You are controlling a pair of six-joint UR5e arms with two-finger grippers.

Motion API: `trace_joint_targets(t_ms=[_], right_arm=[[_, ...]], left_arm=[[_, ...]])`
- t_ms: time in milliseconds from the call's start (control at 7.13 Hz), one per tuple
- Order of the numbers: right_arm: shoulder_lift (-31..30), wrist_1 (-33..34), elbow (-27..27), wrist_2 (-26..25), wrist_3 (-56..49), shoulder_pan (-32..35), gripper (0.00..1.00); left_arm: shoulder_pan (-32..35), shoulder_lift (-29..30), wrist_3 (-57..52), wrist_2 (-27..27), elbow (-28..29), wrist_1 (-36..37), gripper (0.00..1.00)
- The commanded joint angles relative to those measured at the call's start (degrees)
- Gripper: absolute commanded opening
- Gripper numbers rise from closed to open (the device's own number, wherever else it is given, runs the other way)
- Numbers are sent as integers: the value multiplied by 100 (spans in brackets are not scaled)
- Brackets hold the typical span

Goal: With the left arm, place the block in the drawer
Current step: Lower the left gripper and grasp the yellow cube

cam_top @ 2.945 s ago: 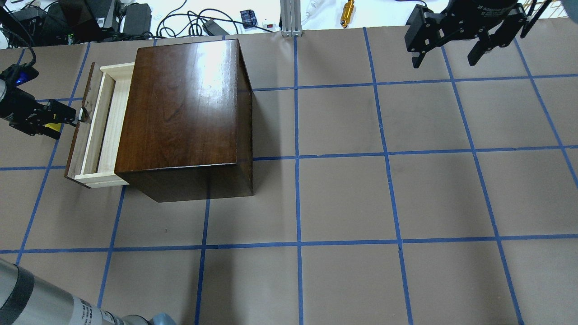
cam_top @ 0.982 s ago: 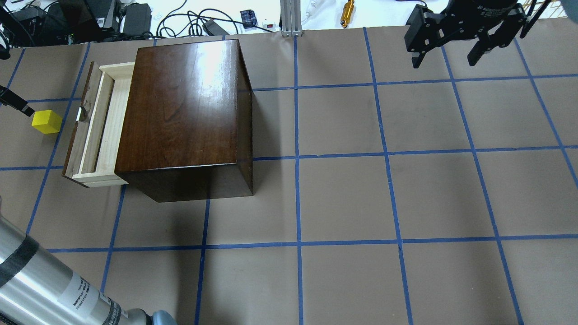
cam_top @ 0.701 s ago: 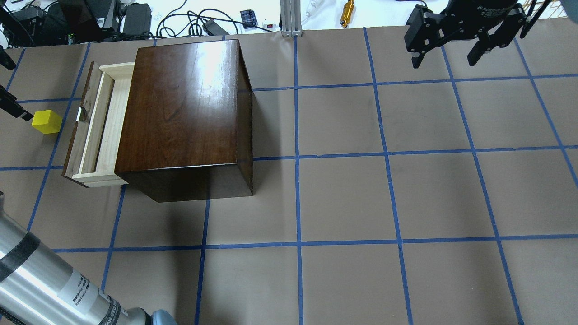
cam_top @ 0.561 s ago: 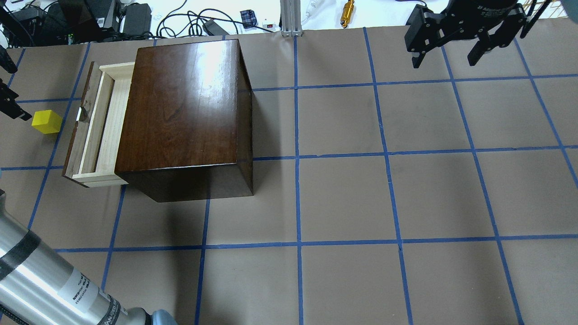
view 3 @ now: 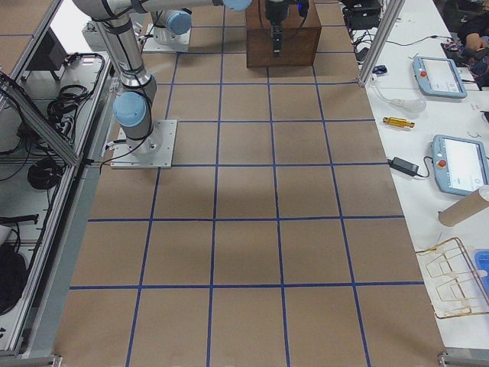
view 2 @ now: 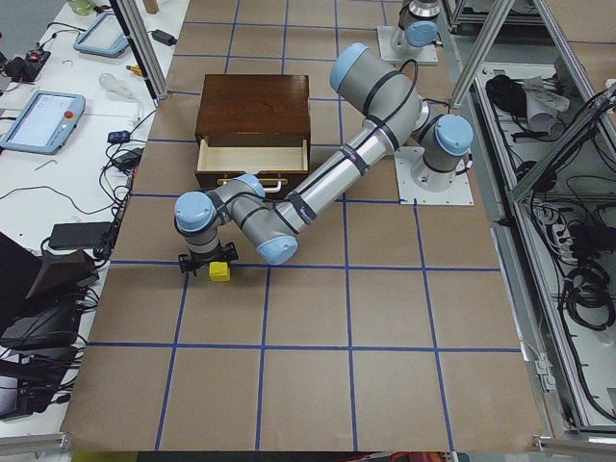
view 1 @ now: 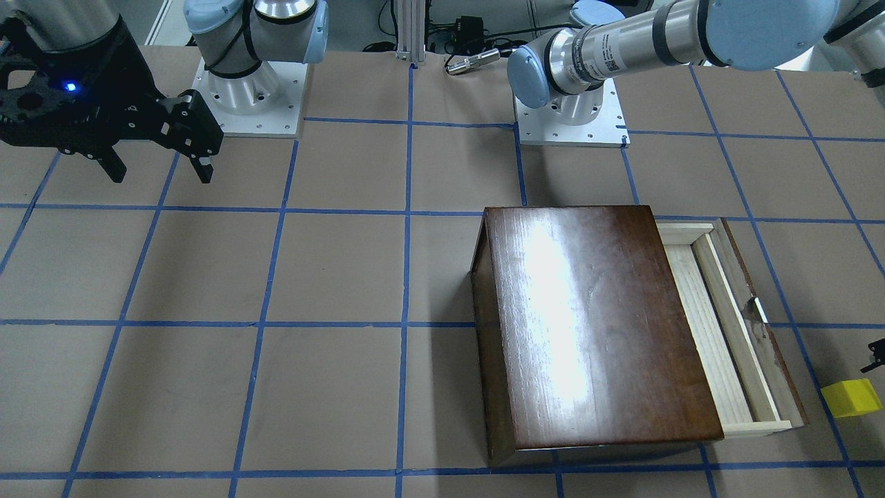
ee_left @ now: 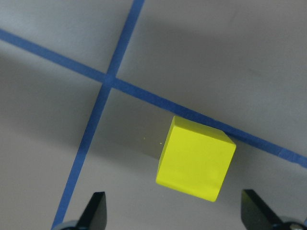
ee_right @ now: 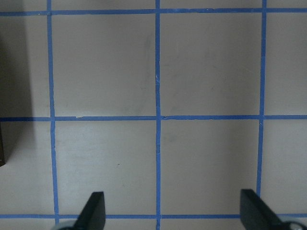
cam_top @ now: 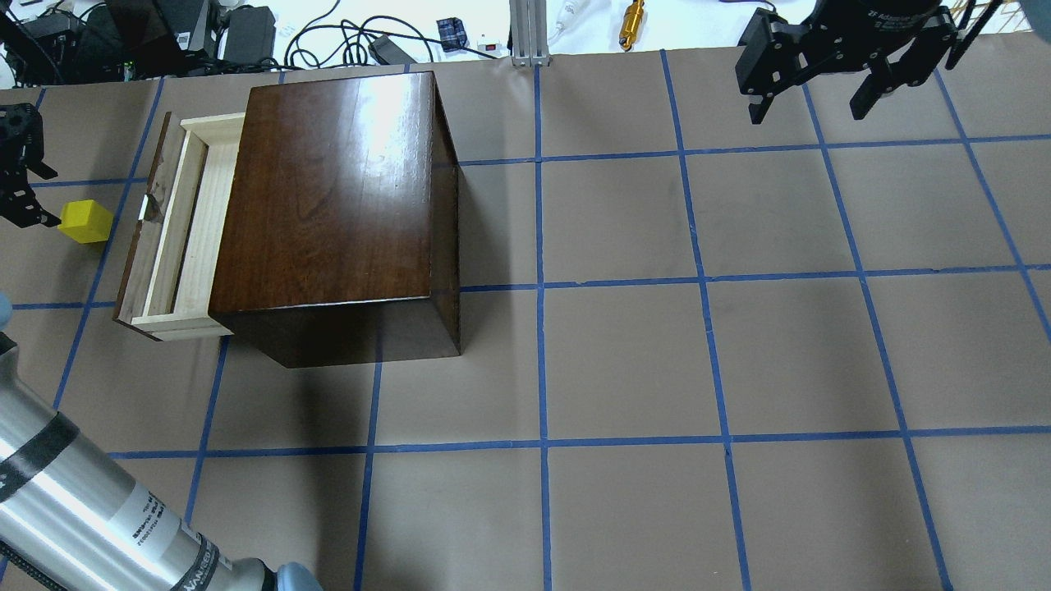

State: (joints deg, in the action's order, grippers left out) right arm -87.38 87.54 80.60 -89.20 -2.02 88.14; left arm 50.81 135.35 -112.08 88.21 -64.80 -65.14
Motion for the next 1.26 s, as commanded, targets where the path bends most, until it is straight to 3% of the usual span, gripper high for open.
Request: trace_joint_targets(t_ms=[0, 1122], right_arm=[[2, 0, 0, -1, 0, 2, 100], [-7, 0, 0, 8, 0, 2, 100]], left_arm=[[8, 61, -470, -58, -129, -17, 99], [8, 308, -736, -50, -156, -26, 99]])
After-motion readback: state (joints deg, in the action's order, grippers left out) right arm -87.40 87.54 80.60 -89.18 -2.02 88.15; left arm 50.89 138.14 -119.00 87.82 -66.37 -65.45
